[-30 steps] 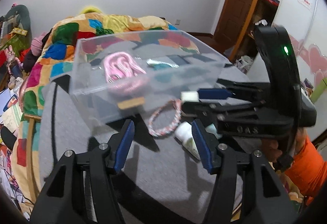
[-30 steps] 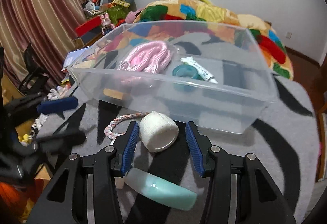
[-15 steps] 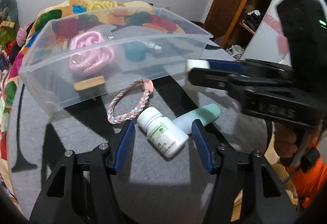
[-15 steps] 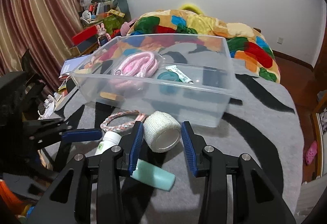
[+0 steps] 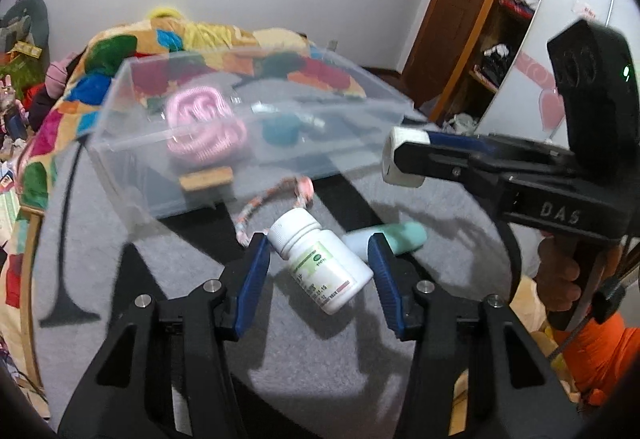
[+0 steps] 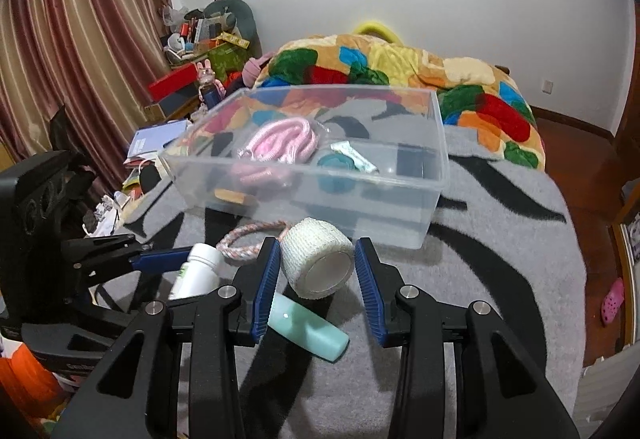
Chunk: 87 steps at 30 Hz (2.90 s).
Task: Organize objects
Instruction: 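Place the white pill bottle in the box with the left tool while the right tool places the white tape, then grasp the mint-green bottle with the right tool while the left tool grasps the braided rope toy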
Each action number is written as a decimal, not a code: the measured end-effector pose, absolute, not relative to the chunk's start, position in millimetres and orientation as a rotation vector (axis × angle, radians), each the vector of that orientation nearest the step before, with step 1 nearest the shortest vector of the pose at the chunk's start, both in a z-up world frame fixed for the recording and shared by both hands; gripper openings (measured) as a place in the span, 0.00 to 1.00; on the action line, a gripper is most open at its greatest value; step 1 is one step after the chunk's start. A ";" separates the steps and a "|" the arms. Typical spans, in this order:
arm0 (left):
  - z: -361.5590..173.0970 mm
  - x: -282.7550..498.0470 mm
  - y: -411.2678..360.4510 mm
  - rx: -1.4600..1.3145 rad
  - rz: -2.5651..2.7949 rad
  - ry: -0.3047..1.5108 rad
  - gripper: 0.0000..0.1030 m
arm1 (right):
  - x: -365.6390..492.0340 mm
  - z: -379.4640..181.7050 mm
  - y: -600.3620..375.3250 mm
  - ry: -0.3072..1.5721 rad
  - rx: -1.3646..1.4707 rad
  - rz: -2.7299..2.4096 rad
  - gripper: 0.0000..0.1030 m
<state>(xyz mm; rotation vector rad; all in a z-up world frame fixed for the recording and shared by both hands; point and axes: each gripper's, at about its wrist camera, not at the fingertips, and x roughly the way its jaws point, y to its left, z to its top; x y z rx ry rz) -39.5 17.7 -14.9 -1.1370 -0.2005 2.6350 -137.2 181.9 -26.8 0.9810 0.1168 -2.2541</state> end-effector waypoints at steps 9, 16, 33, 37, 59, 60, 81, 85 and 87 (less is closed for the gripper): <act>28.5 -55.2 -8.9 -1.005 2.751 -0.228 0.49 | -146.2 6.7 173.7 0.104 0.878 -2.310 0.34; 45.8 -77.8 -21.3 -0.963 2.810 -0.216 0.49 | -163.9 20.1 158.9 0.100 0.845 -2.350 0.34; 5.0 -143.6 -12.6 -1.140 2.749 -0.234 0.49 | -215.7 -17.0 153.9 0.074 1.025 -2.388 0.35; -8.3 -145.9 -2.7 -1.190 2.718 -0.195 0.49 | -218.2 -28.5 152.6 0.094 1.073 -2.362 0.35; 11.2 -81.2 -2.0 -1.087 2.722 -0.146 0.49 | -154.8 -15.0 174.0 0.195 0.979 -2.287 0.43; 9.3 -78.5 0.3 -1.095 2.712 -0.134 0.49 | -152.5 -18.1 174.1 0.197 0.991 -2.271 0.43; -52.8 -88.5 22.4 -1.358 2.622 -0.011 0.21 | -126.2 -78.6 161.1 0.286 1.118 -2.116 0.23; -53.2 -77.3 27.7 -1.321 2.653 0.042 0.08 | -125.0 -78.1 167.5 0.233 1.127 -2.123 0.22; -53.1 -73.1 26.6 -1.306 2.658 0.027 0.07 | -123.6 -77.5 170.6 0.211 1.125 -2.132 0.22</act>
